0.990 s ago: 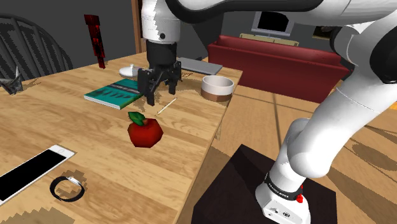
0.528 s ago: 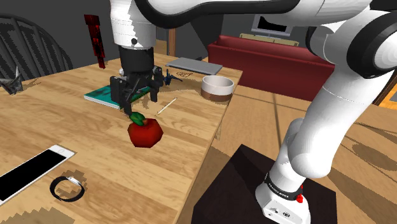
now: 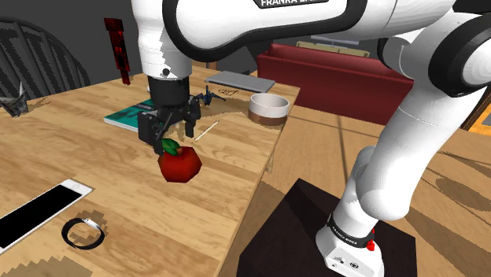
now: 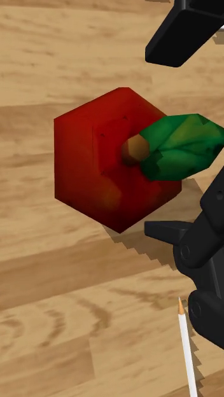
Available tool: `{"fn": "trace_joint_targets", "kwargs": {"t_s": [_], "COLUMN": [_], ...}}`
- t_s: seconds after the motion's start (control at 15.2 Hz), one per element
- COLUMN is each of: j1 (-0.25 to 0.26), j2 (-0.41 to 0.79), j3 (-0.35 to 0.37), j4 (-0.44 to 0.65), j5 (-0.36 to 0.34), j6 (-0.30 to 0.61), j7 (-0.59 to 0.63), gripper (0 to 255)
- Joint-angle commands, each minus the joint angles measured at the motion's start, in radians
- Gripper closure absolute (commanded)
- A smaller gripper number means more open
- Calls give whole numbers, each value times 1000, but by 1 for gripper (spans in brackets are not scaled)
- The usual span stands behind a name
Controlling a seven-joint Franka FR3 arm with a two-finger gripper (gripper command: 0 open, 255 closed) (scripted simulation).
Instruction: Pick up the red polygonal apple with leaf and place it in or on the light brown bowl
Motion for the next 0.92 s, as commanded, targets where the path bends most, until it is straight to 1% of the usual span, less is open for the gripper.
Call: {"fn": "trace_joint_targets", "kwargs": {"t_s": [0.0,0.26,0.33,0.86], "j1": [0,0,0,1], "j2": [0,0,0,2], "j3": [0,0,0,1], "j4": [-2,-2,-2,-1], "j5": [0,0,0,-1], "j6": [2,2,2,2], "j7": [0,0,0,2], "gripper": [0,0,255,255]}}
